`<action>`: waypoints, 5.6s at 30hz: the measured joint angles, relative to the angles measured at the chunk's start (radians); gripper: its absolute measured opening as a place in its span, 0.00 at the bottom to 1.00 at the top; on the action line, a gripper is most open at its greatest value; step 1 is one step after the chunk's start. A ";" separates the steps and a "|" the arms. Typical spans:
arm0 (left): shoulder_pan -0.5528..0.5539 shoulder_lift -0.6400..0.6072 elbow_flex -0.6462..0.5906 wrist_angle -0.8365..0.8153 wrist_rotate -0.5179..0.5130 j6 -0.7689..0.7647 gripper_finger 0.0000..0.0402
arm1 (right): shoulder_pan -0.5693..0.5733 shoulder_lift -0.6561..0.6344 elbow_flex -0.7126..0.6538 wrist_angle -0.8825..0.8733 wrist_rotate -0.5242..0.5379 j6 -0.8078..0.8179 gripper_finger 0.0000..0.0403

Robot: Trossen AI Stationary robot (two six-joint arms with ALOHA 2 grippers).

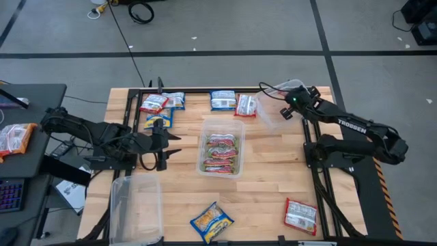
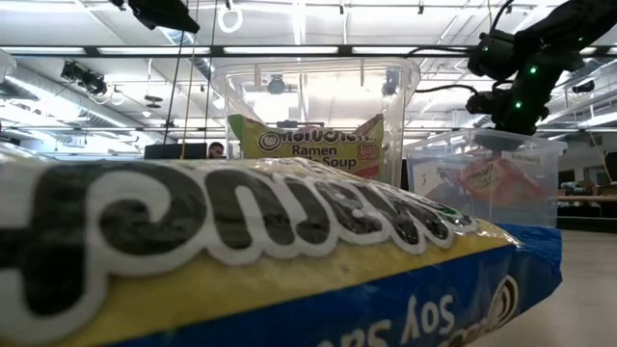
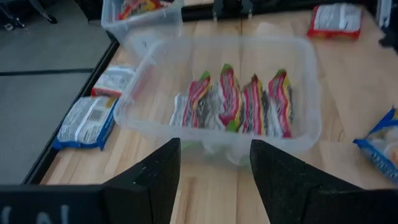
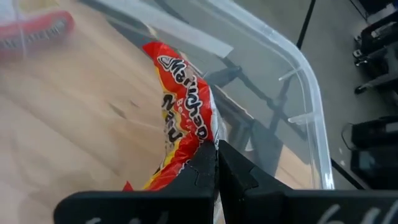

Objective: Sort Maruchan noodles
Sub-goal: Put the red noodle pack into the top transparent container

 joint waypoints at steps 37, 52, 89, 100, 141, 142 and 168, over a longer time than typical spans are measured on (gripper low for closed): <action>0.266 -0.005 0.000 -0.309 0.016 -0.021 0.49 | 0.023 0.011 0.108 -0.004 -0.630 0.236 0.02; 0.264 -0.089 0.000 -0.267 0.084 -0.022 0.49 | 0.051 0.051 0.108 0.043 -0.826 0.366 0.02; 0.046 -0.092 0.000 -0.209 0.089 -0.047 0.49 | 0.093 0.270 0.107 0.217 -0.844 0.641 0.02; 0.047 -0.092 0.000 -0.208 0.089 -0.046 0.49 | 0.091 0.273 0.107 0.187 -0.948 0.642 0.02; 0.047 -0.092 0.000 -0.132 0.089 -0.018 0.49 | 0.064 0.252 0.206 0.083 -0.989 0.406 0.30; 0.047 -0.092 0.000 -0.132 0.089 -0.018 0.49 | 0.075 0.238 0.230 0.040 -0.963 0.387 0.31; 0.047 -0.092 0.000 0.140 0.007 0.167 0.49 | 1.508 0.687 0.662 -0.188 -0.623 1.008 0.32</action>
